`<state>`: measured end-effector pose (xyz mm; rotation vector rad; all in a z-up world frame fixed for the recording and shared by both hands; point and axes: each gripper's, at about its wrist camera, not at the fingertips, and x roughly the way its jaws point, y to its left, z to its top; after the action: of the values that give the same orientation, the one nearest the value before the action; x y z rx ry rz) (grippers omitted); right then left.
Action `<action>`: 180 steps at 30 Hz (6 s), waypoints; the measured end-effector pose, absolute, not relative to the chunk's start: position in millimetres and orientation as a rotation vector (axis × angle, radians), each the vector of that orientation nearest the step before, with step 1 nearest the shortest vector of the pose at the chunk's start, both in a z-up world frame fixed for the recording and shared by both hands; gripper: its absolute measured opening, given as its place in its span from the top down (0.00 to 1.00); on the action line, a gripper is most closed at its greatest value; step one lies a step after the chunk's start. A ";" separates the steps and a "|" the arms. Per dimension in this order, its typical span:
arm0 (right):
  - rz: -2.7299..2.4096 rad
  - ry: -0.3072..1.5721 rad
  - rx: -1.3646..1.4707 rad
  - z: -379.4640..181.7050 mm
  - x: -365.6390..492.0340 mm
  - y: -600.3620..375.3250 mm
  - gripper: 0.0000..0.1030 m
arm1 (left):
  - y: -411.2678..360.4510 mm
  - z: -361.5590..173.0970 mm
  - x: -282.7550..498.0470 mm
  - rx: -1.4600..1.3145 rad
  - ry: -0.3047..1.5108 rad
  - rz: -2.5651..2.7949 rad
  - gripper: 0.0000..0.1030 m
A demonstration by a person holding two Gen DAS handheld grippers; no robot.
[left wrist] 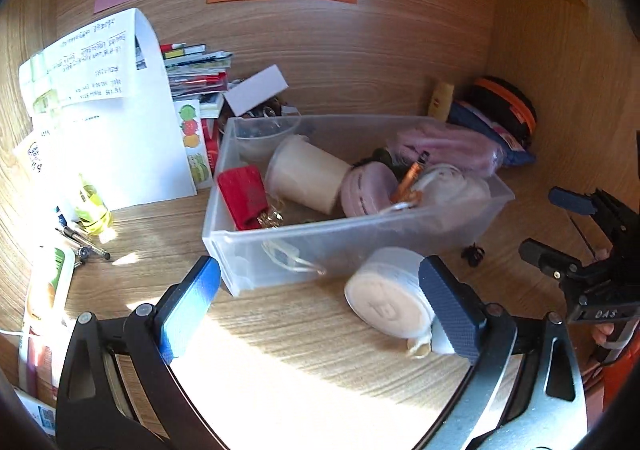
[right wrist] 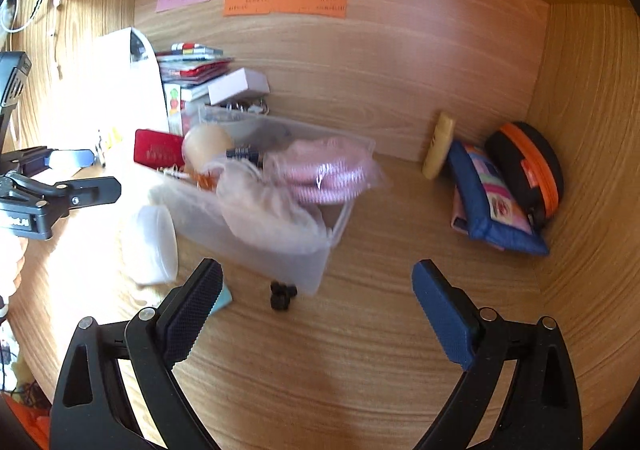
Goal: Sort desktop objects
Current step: 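Withdraw both tools from the box toward the remaining items, then grasp the white round container with the left tool while the right tool grasps the small black object, then lift the white container and black object toward the box with both tools, then carry the white container and black object over the clear box with both tools, then open both tools to drop the container and black object into the box, then withdraw both tools from the box toward the mint tube and shell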
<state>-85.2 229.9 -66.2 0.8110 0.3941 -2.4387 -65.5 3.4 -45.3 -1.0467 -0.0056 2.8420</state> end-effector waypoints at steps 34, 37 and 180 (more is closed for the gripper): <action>-2.207 0.258 1.157 -118.1 -118.7 214.6 0.51 | 55.7 -89.3 -97.5 -1.150 0.271 2.502 0.25; -2.212 0.272 1.166 -120.3 -121.5 210.4 0.54 | 53.7 -91.3 -99.2 -1.154 0.237 2.477 0.26; -2.182 0.332 0.742 -36.8 -90.3 165.9 0.25 | -10.8 -23.2 -79.5 -0.949 0.061 2.880 0.22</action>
<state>-90.3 165.9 -36.8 0.7423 0.3318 -2.1823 -79.5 -10.8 -23.2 -0.9486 0.0606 2.8803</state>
